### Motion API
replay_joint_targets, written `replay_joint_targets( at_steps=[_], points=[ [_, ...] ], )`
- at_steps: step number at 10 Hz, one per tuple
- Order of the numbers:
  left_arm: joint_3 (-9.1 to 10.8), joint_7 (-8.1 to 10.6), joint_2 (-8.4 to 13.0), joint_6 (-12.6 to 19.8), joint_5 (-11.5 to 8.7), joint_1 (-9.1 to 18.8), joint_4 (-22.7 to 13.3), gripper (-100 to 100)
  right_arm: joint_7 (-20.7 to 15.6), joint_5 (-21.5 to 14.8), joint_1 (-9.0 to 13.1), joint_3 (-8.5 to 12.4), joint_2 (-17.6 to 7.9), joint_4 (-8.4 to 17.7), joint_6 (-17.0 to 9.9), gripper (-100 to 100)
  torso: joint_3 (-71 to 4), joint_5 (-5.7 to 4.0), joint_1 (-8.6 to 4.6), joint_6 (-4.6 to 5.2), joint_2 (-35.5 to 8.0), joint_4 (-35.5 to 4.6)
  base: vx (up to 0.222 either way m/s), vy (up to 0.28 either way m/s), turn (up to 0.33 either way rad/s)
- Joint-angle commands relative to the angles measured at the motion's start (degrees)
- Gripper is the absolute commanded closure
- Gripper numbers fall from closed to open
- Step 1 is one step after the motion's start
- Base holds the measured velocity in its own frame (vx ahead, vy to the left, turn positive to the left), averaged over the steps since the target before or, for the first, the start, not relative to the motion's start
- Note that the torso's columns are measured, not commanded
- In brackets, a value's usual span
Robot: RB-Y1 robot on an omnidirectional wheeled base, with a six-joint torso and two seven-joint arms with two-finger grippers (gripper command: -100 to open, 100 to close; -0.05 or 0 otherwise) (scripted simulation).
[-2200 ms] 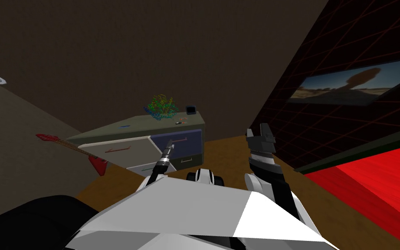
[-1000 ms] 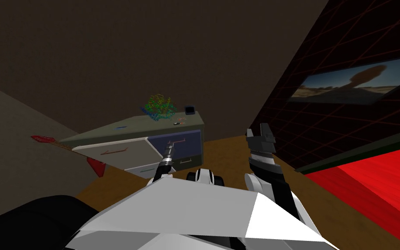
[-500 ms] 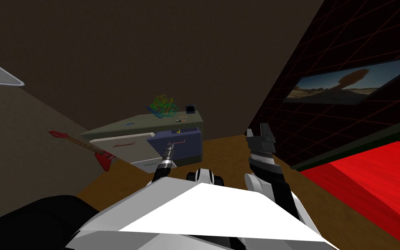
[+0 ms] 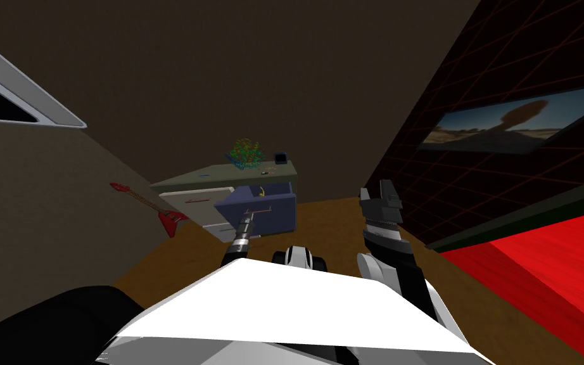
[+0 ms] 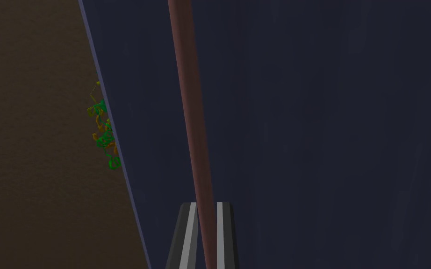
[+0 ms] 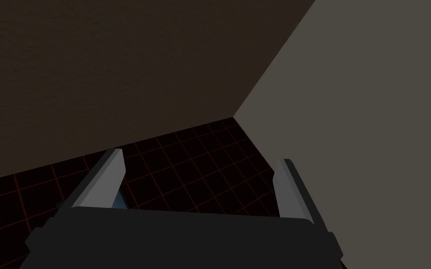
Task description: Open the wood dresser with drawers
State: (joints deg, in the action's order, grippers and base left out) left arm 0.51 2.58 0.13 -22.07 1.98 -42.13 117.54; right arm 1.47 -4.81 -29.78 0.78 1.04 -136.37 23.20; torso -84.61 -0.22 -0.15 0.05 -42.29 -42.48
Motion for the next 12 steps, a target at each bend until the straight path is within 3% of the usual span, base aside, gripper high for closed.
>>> replay_joint_targets(
  at_steps=[1, 8, 9, 10, 12],
  points=[
    [-0.3, 0.56, 0.2, 1.7, -0.2, -3.1, 4.5, -100, 0.0, 0.0, 0.0, 0.0, 0.0, 0.0, 0.0, 0, -0.2, 0.12, 0.11, -0.02, 0.3, 0.2, 0.031, 0.008, -0.031],
    [-1.01, 1.87, 0.5, 5.6, -0.6, -10.4, 15.1, -100, 0.0, 0.0, 0.0, 0.0, 0.0, 0.0, 0.0, 0, 0.1, 0.21, 0.12, -0.04, 0.0, 0.2, 0.03, 0.006, -0.023],
    [-1.12, 1.68, 0.4, 5.5, -0.5, -9.9, 14.2, -100, 0.0, 0.0, 0.0, 0.0, 0.0, 0.0, 0.0, 0, 0.1, 0.09, 0.07, -0.08, -0.1, 0.1, 0.01, 0.002, -0.003],
    [-1.15, 1.72, 0.4, 5.7, -0.6, -10.0, 14.3, 0, 0.0, 0.0, 0.0, 0.0, 0.0, 0.0, 0.0, 0, 0.1, 0.12, 0.05, -0.06, -0.1, 0.1, 0.0, 0.0, 0.0],
    [-1.15, 1.72, 0.4, 5.8, -0.6, -10.0, 14.2, 0, 0.0, 0.0, 0.0, 0.0, 0.0, 0.0, 0.0, 0, 0.1, 0.17, 0.09, -0.05, -0.1, 0.1, 0.0, 0.0, 0.0]
  ],
)
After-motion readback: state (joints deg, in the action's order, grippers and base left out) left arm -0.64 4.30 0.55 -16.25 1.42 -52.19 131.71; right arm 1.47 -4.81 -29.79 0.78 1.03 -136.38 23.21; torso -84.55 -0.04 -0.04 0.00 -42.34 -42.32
